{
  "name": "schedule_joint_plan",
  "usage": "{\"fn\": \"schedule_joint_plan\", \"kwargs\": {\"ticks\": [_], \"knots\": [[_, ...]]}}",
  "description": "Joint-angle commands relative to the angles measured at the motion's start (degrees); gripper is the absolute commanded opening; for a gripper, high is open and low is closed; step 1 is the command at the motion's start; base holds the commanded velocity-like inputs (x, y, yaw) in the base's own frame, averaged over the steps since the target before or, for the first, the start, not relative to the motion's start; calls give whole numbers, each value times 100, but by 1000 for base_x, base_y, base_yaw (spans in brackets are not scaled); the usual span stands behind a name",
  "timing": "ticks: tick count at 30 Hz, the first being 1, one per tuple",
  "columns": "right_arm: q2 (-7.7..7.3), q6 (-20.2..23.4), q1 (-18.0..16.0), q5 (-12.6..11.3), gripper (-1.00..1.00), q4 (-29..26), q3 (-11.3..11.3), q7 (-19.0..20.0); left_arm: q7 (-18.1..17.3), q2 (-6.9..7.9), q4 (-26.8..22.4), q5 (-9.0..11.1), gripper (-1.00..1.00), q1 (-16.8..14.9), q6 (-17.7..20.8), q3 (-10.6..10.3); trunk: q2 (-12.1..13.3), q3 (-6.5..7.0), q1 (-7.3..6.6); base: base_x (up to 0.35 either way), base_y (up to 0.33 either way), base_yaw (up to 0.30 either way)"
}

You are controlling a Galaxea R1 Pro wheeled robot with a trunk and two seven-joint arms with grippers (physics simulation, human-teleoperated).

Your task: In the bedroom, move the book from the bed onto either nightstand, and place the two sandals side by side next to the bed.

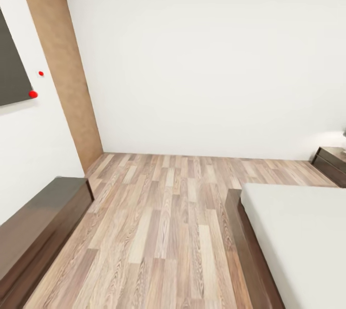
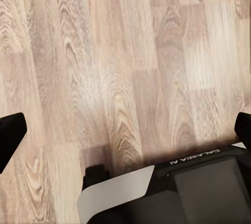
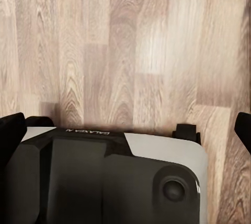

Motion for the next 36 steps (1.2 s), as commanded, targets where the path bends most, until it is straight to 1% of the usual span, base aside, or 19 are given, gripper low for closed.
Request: {"fn": "schedule_joint_plan", "kwargs": {"ticks": [1,5,9,25,36], "knots": [[-1,-3,-11,4,100,19,-43,18,-9,1,2,-56,100,-3,-18,49,-6,-8,4,286,0,-270],[-2,-3,-11,4,100,19,-42,18,-7,1,2,-56,100,-2,-17,49,-6,-8,4,219,0,-264],[-2,-3,-11,6,100,19,-42,18,-7,1,2,-56,100,-3,-18,49,-6,-8,4,73,0,-166],[1,-3,-11,23,100,19,-42,11,-9,1,2,-56,100,-4,-18,49,-6,-8,4,15,0,-17],[-7,-3,-11,11,100,19,-43,10,-6,2,2,-55,100,-3,-18,49,-6,-8,4,286,0,0]]}}
